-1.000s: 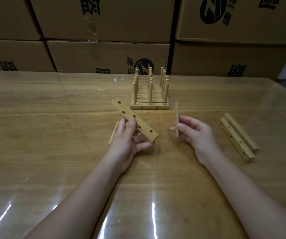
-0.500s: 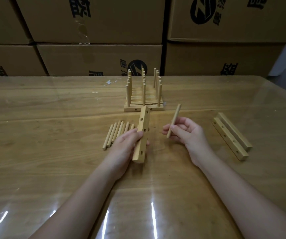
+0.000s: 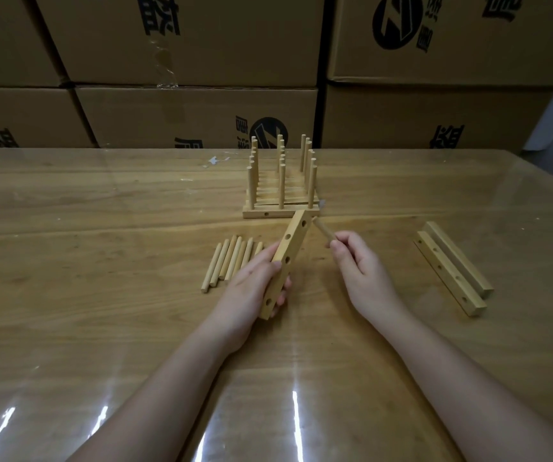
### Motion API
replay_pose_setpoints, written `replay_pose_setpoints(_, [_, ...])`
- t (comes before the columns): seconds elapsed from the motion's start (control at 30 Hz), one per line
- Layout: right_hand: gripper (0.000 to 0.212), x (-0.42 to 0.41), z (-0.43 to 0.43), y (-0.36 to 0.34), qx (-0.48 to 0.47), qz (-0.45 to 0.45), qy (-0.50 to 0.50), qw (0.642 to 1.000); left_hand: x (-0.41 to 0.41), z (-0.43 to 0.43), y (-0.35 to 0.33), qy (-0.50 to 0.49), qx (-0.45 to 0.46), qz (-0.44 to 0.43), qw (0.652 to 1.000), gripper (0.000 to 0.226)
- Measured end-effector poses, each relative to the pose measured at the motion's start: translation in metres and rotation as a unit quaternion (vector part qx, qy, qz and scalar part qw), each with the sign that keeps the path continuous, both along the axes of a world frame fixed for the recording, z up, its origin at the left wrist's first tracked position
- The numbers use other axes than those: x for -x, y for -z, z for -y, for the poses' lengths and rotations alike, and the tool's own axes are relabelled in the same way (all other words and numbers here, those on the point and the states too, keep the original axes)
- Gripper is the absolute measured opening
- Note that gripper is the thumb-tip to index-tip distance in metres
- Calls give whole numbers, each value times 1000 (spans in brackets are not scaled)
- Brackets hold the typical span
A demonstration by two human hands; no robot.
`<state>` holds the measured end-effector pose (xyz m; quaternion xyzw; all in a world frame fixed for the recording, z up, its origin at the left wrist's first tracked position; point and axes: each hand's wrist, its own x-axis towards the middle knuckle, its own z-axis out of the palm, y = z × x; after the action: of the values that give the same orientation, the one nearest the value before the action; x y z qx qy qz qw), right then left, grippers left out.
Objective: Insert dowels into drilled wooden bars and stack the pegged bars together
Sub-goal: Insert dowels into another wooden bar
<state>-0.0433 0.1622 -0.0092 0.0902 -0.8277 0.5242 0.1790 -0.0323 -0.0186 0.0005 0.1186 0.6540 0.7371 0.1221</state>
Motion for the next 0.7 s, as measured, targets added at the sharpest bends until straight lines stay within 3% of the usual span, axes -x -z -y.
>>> replay_pose_setpoints(0.23, [23, 2, -2, 1, -23, 17, 1, 1000, -1, 0, 0, 0, 25, -16, 1000, 39])
replay_pose_setpoints(0.43, [24, 3, 0, 3, -57, -21, 74, 995, -2, -3, -2, -14, 55, -27, 998, 37])
replay_pose_setpoints(0.7, [23, -1, 3, 1, -207, -97, 181, 957, -5, -8, -1, -37, 89, -68, 993, 41])
